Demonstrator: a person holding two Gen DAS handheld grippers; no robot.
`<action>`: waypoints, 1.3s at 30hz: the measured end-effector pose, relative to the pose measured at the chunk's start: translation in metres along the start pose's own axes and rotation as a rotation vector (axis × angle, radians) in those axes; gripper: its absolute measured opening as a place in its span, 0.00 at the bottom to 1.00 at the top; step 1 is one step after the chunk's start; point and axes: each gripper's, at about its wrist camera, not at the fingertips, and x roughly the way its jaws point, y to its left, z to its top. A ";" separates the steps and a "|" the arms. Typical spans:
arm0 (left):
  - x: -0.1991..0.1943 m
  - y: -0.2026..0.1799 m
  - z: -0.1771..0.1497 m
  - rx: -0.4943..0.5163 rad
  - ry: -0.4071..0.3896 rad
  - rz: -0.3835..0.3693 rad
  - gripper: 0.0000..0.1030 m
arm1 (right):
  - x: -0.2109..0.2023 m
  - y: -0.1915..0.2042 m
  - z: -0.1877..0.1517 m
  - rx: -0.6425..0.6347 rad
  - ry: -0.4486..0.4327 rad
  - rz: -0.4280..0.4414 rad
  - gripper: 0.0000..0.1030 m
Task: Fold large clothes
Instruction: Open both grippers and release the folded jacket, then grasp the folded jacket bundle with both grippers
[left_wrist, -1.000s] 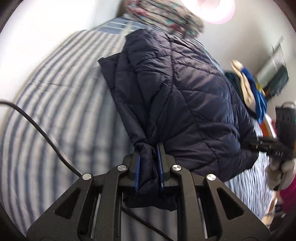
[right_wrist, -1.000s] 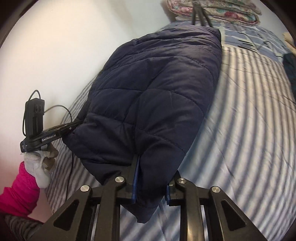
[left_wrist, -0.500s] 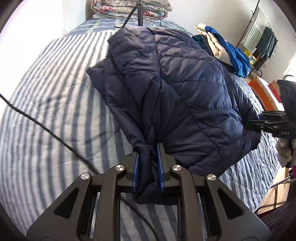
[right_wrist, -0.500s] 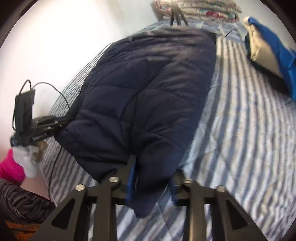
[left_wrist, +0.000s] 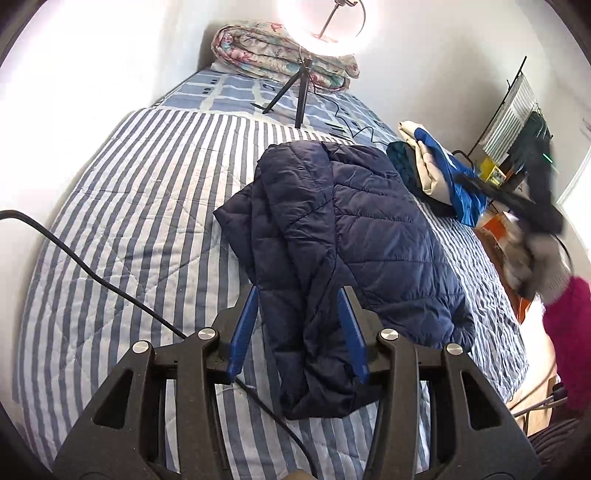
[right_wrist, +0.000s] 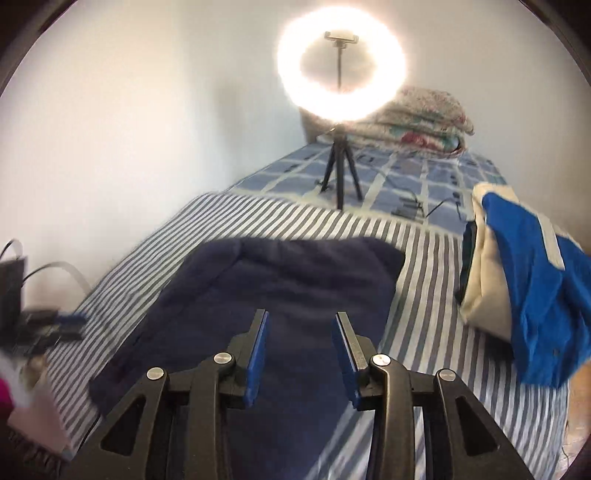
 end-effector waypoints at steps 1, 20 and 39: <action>0.004 0.003 0.000 -0.003 -0.002 -0.003 0.44 | 0.018 -0.003 0.009 0.002 0.002 -0.021 0.33; 0.026 0.066 0.008 -0.195 0.060 -0.093 0.67 | 0.150 -0.012 0.037 0.058 0.199 -0.163 0.33; 0.124 0.112 0.032 -0.557 0.191 -0.454 0.77 | 0.003 -0.075 -0.106 0.310 0.161 0.234 1.00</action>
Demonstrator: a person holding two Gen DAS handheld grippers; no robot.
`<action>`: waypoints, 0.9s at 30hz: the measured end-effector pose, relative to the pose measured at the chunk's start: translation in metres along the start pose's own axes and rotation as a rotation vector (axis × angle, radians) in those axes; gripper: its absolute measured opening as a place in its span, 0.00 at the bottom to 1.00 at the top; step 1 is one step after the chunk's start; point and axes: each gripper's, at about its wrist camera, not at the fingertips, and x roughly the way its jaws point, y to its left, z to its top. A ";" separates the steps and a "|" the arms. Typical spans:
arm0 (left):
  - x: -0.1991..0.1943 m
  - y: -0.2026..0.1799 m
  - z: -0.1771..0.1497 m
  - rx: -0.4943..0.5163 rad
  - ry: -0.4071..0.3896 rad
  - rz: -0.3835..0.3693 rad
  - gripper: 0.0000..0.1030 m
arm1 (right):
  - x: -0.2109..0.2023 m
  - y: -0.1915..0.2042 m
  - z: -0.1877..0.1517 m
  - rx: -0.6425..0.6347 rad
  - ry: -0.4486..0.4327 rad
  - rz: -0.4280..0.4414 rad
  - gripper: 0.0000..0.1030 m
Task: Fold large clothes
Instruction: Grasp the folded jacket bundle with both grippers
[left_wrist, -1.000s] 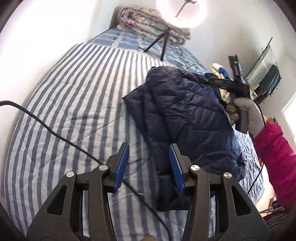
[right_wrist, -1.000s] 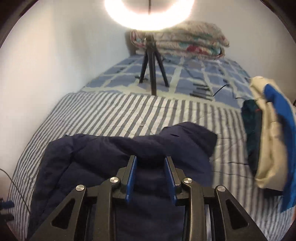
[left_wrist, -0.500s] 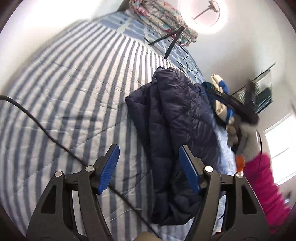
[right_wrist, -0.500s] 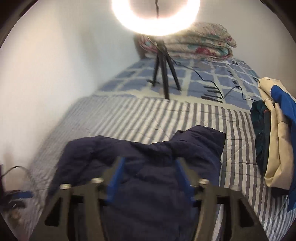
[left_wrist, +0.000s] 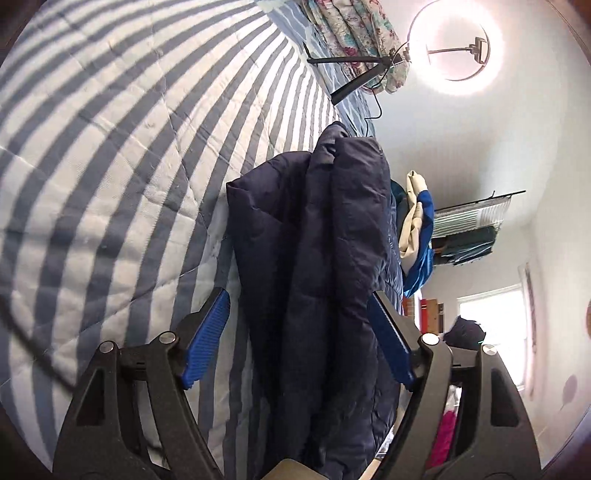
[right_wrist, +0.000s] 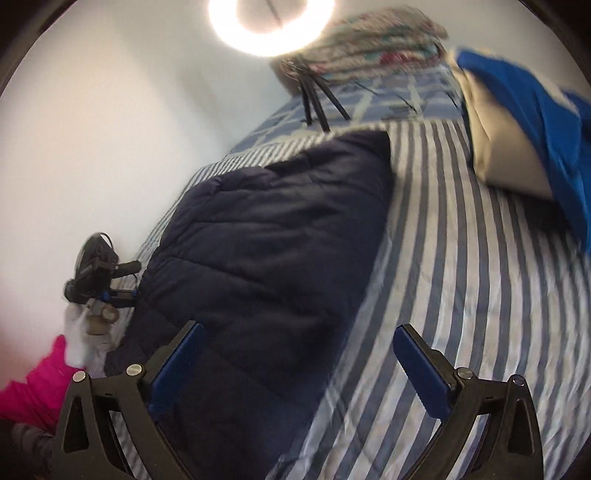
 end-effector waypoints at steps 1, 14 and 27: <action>0.002 0.002 0.000 -0.003 0.000 -0.013 0.77 | 0.001 -0.008 -0.003 0.037 0.006 0.025 1.00; 0.029 -0.017 0.008 0.060 0.068 -0.060 0.77 | 0.027 -0.041 -0.026 0.204 0.048 0.227 0.94; 0.067 -0.064 0.007 0.232 0.127 0.167 0.69 | 0.065 -0.001 -0.013 0.169 0.098 0.249 0.83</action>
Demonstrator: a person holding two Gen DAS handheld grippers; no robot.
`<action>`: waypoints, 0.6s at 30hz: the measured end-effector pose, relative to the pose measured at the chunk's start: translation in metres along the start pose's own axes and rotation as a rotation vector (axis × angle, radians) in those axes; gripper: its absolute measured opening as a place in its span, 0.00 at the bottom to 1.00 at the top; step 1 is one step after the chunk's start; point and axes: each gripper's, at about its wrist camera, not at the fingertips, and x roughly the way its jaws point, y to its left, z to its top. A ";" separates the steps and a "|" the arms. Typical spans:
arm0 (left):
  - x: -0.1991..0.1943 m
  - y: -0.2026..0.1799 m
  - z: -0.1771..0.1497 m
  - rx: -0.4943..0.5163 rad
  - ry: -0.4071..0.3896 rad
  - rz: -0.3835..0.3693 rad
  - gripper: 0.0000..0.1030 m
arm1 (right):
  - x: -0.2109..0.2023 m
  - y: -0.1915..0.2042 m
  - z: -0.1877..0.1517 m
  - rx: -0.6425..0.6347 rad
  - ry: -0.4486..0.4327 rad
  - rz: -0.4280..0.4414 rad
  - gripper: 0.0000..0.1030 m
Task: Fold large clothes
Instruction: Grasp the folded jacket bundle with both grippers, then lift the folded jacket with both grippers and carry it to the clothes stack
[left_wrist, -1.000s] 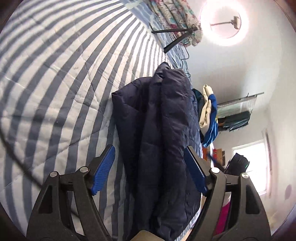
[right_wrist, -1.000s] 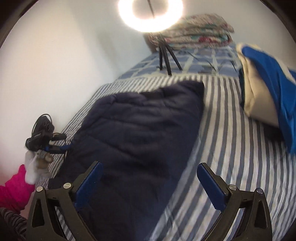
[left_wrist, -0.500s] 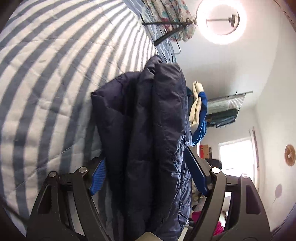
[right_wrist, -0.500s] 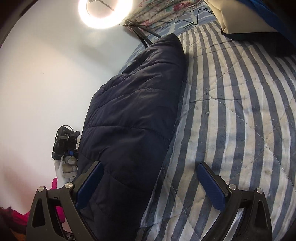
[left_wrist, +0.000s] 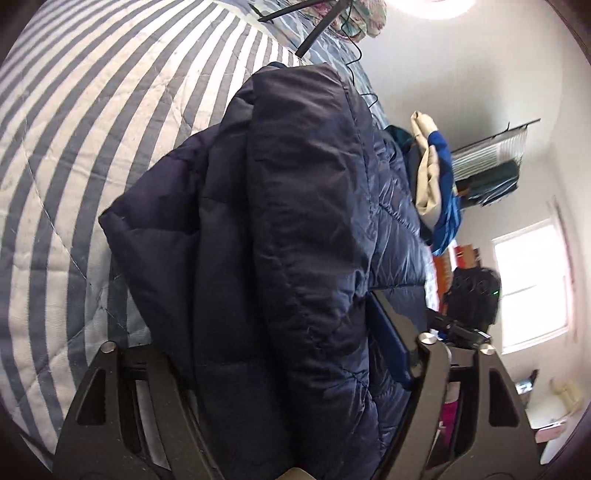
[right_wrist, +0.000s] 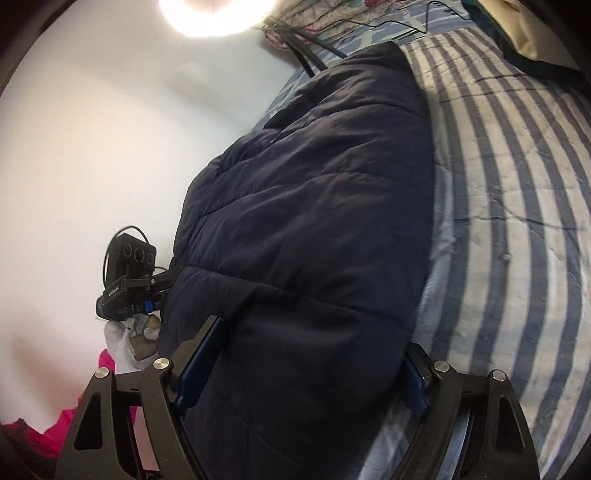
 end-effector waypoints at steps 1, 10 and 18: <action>0.001 -0.002 0.001 0.012 0.001 0.014 0.63 | 0.002 0.003 0.001 -0.004 0.006 -0.013 0.82; -0.003 -0.044 -0.007 0.168 -0.035 0.163 0.32 | 0.004 0.053 -0.002 -0.081 0.007 -0.189 0.40; -0.013 -0.079 -0.027 0.237 -0.087 0.231 0.23 | 0.011 0.121 -0.005 -0.245 0.037 -0.431 0.23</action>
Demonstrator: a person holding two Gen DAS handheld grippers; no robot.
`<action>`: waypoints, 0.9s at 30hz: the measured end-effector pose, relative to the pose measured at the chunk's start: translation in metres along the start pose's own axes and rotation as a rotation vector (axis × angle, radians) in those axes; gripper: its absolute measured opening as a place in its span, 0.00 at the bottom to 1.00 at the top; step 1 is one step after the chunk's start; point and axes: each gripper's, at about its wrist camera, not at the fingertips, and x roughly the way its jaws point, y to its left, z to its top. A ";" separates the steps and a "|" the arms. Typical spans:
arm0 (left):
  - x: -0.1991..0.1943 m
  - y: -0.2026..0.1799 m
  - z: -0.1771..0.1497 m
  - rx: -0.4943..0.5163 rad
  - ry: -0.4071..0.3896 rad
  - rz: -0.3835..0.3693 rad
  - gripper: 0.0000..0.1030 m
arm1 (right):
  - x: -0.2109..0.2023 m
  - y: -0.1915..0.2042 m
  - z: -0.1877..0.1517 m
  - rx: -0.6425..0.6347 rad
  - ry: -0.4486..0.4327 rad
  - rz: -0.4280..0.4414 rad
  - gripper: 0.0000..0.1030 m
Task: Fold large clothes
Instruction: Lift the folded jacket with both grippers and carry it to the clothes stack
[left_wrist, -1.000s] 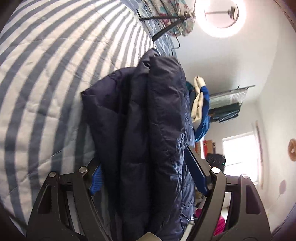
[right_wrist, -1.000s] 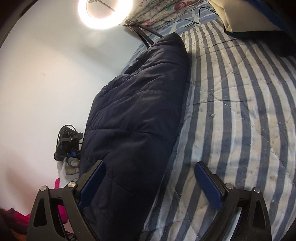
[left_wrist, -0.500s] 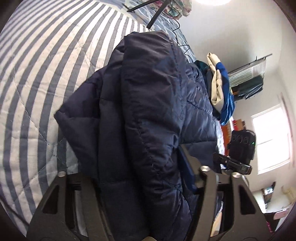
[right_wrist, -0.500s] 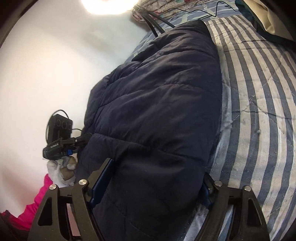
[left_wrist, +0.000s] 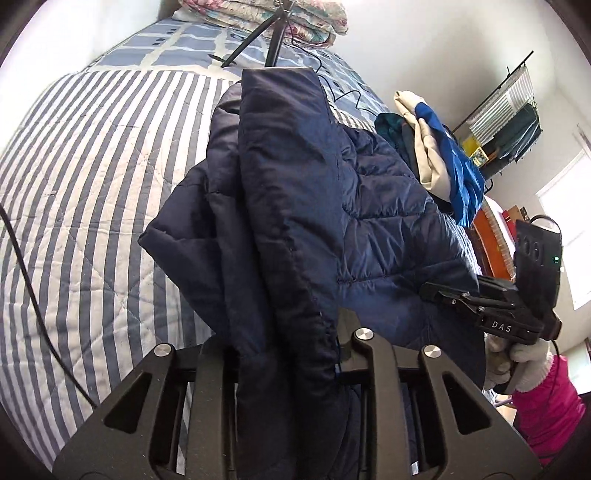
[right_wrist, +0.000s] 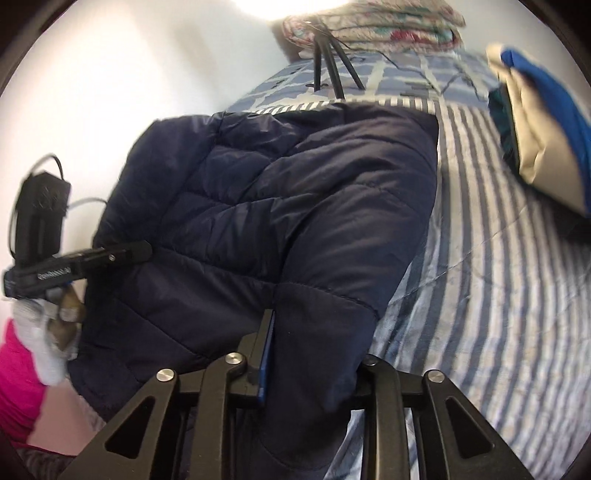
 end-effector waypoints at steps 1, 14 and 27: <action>-0.001 -0.003 -0.001 0.000 0.001 0.001 0.22 | -0.004 0.007 0.001 -0.017 -0.001 -0.023 0.22; -0.031 -0.066 -0.009 0.092 -0.023 -0.010 0.21 | -0.083 0.008 -0.022 -0.138 -0.039 -0.187 0.18; -0.026 -0.164 0.022 0.224 -0.061 -0.051 0.21 | -0.159 -0.029 -0.021 -0.138 -0.115 -0.327 0.18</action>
